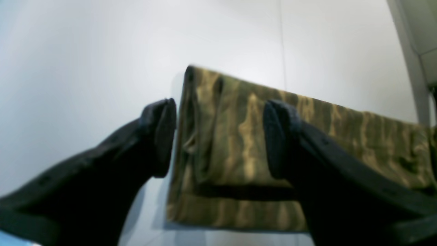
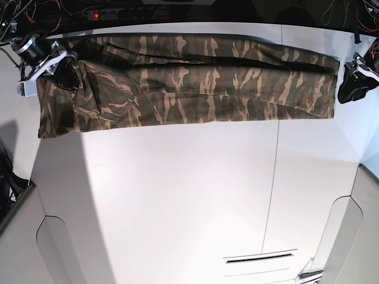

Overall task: Fold the T-shirt properly
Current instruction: 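Release the folded strip and regrasp its ends with both grippers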

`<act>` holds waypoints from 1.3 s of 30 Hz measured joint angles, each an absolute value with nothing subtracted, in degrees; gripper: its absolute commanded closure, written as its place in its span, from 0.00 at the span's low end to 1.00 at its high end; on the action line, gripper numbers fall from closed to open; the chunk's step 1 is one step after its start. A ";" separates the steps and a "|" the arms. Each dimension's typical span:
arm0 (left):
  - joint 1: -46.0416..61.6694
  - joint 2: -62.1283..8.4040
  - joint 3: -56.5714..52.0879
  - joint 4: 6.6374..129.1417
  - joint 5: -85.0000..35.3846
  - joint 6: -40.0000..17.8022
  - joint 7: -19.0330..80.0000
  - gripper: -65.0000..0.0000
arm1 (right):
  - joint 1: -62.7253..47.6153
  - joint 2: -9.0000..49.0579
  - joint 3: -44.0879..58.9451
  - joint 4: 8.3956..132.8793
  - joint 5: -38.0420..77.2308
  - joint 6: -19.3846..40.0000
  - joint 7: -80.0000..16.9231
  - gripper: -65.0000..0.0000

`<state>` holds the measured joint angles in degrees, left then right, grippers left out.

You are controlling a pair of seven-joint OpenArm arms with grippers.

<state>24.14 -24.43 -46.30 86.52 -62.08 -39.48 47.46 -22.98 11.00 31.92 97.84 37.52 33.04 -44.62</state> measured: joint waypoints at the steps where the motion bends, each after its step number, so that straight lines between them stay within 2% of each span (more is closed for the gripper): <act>1: 24.14 -24.45 -46.33 85.30 -62.06 -39.46 47.11 0.35 | -22.22 11.31 31.92 95.83 37.89 33.01 -44.62 1.00; 9: 24.14 -24.45 -43.79 78.91 -61.89 -39.46 44.95 0.35 | -17.15 11.57 31.90 90.17 40.93 32.82 -44.62 1.00; 14: 24.10 -24.60 -39.38 77.71 -51.40 -39.53 35.35 0.35 | -16.01 11.57 31.90 90.13 41.17 32.82 -44.84 1.00; 17: 23.94 -24.95 -38.06 77.71 -48.16 -39.55 32.80 0.35 | -16.08 11.57 31.90 90.13 41.12 32.82 -46.76 1.00; 23: 23.14 -25.43 -37.87 77.71 -45.45 -39.57 32.69 0.35 | -16.19 11.57 31.90 90.11 41.45 32.82 -46.74 1.00; 27: 23.18 -25.58 -37.26 77.71 -48.88 -39.57 36.03 0.35 | -16.19 11.57 31.90 90.08 42.06 32.82 -46.76 1.00; 34: 22.98 -26.02 -30.50 77.93 -51.13 -39.99 35.68 0.35 | -16.19 11.57 31.90 90.08 44.82 32.82 -47.24 1.00; 36: 22.94 -26.15 -29.30 77.95 -51.35 -39.97 35.62 0.42 | -16.19 11.57 31.90 90.08 44.82 32.82 -47.42 1.00; 39: 23.00 -25.98 -28.71 77.93 -51.22 -39.97 36.27 0.72 | -16.16 11.57 31.90 90.08 44.80 32.82 -47.42 1.00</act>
<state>23.00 -25.98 -28.71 77.93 -51.22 -39.97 36.27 -16.16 11.57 31.90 90.08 44.80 32.82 -47.42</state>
